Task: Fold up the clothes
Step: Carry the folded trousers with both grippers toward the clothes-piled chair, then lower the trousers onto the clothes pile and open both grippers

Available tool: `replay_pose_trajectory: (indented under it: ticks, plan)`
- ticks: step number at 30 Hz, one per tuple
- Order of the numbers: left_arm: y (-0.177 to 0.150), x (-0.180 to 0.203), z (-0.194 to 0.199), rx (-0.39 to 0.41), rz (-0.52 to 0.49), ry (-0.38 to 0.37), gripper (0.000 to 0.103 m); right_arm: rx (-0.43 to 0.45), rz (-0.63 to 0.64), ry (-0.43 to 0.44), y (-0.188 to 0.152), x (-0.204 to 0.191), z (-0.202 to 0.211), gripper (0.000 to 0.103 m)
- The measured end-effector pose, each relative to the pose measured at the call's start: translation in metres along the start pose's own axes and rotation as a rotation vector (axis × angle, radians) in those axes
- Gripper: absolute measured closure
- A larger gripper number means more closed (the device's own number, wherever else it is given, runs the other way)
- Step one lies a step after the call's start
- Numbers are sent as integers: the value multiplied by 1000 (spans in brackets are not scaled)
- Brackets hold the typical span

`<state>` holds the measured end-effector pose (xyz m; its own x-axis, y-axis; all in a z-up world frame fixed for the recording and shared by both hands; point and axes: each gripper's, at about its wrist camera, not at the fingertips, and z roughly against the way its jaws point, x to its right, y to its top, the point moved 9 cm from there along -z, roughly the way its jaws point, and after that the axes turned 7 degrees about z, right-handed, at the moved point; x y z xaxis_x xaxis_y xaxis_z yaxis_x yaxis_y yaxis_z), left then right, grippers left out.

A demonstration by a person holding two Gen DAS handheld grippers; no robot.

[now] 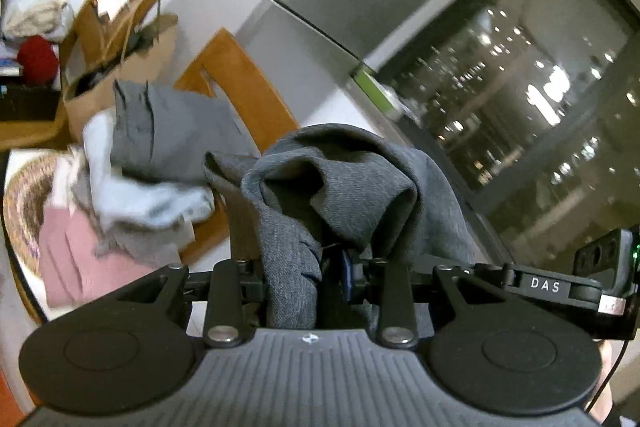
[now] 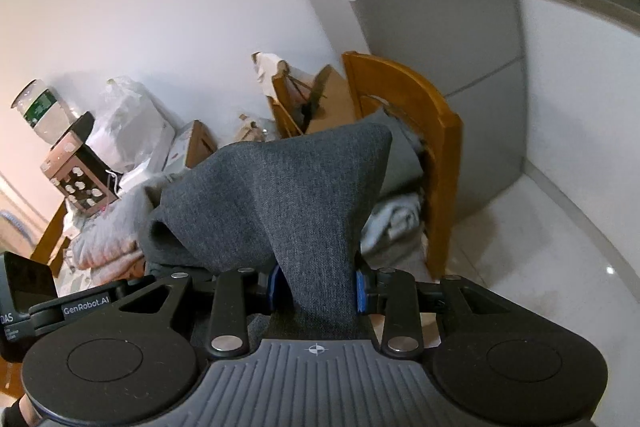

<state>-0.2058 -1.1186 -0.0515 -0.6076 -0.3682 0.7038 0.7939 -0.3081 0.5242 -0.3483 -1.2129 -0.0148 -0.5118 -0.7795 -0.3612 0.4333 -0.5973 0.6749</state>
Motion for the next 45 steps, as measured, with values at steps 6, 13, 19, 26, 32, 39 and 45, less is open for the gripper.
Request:
replay_pose_trajectory:
  ticks: [6, 13, 19, 26, 32, 39, 45]
  plan:
    - [66, -3, -54, 63, 32, 95, 67, -29, 67, 79, 67, 25, -59, 65]
    - [135, -24, -115, 130, 82, 187, 67, -100, 143, 159, 136, 56, -145, 65]
    - [182, -56, -178, 154, 155, 270, 67, -172, 202, 220, 190, 85, -219, 64]
    - [206, -101, -239, 132, 230, 358, 67, -283, 241, 224, 208, 115, -300, 62]
    - [211, -138, -277, 103, 285, 422, 64, -383, 291, 171, 201, 128, -341, 53]
    - [203, -157, -279, 96, 306, 478, 52, -400, 444, 91, 193, 125, -338, 44]
    - [201, -160, -260, 141, 318, 499, 32, -356, 488, 46, 189, 121, -319, 38]
